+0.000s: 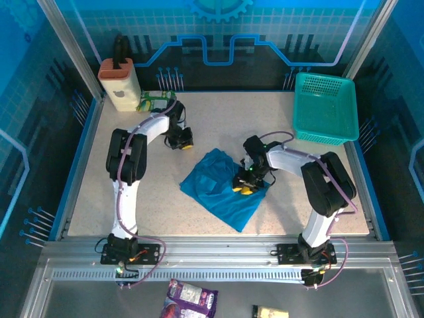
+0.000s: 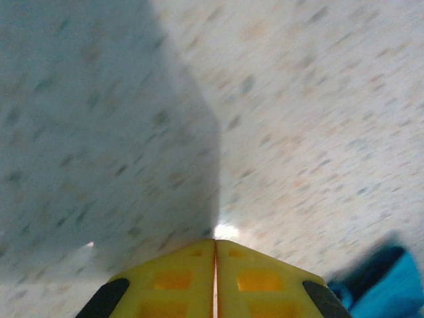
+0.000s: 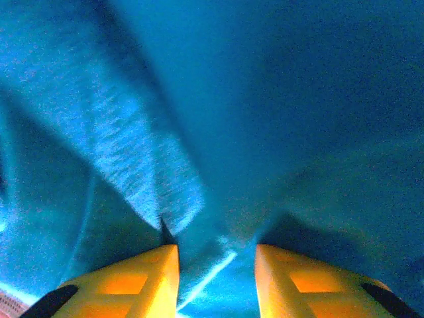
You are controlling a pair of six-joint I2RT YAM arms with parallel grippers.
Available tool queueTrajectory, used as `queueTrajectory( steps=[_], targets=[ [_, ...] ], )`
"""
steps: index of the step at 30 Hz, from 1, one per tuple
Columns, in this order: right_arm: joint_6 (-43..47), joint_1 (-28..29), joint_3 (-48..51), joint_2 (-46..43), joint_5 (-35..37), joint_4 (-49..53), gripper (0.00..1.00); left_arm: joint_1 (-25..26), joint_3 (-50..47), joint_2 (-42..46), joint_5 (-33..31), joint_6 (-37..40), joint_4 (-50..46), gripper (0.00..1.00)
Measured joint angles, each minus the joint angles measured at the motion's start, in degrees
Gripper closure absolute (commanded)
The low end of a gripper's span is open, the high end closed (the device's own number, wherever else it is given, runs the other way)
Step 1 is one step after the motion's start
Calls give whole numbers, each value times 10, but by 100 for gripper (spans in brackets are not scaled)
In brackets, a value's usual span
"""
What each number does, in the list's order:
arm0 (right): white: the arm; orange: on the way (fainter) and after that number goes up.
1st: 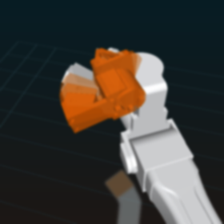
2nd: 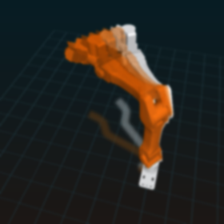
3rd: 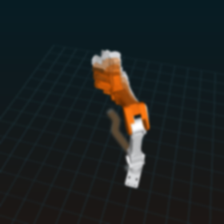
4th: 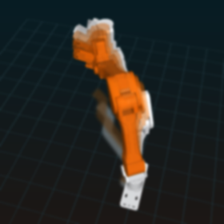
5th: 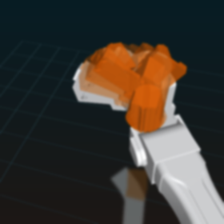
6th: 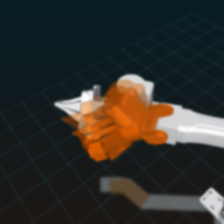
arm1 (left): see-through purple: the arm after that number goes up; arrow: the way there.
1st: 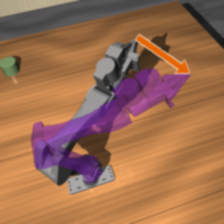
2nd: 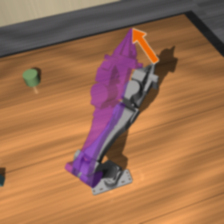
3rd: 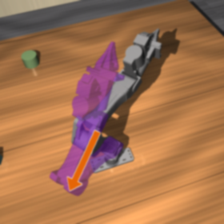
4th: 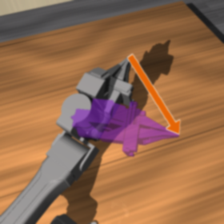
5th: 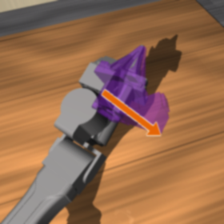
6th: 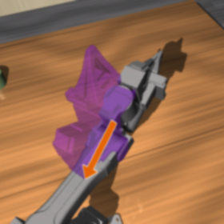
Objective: Fold the inside-out t-shirt
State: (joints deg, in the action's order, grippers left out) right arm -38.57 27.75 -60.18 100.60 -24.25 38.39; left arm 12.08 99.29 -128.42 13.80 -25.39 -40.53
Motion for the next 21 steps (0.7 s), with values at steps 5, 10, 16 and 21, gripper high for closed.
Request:
queueTrajectory(
  steps=[5,10,16,21],
  targets=[
    [22,-10,-53,-16,28,14,60,23,10,26,6,14,-8,79],
    [93,-37,-174,42,27,23,53,53,-82,162,20,15,-23,68],
    [170,-38,-326,172,38,61,55,132,-251,324,28,-17,-24,72],
    [202,-38,-374,234,45,92,70,166,-380,324,36,-69,-3,79]
  ],
)
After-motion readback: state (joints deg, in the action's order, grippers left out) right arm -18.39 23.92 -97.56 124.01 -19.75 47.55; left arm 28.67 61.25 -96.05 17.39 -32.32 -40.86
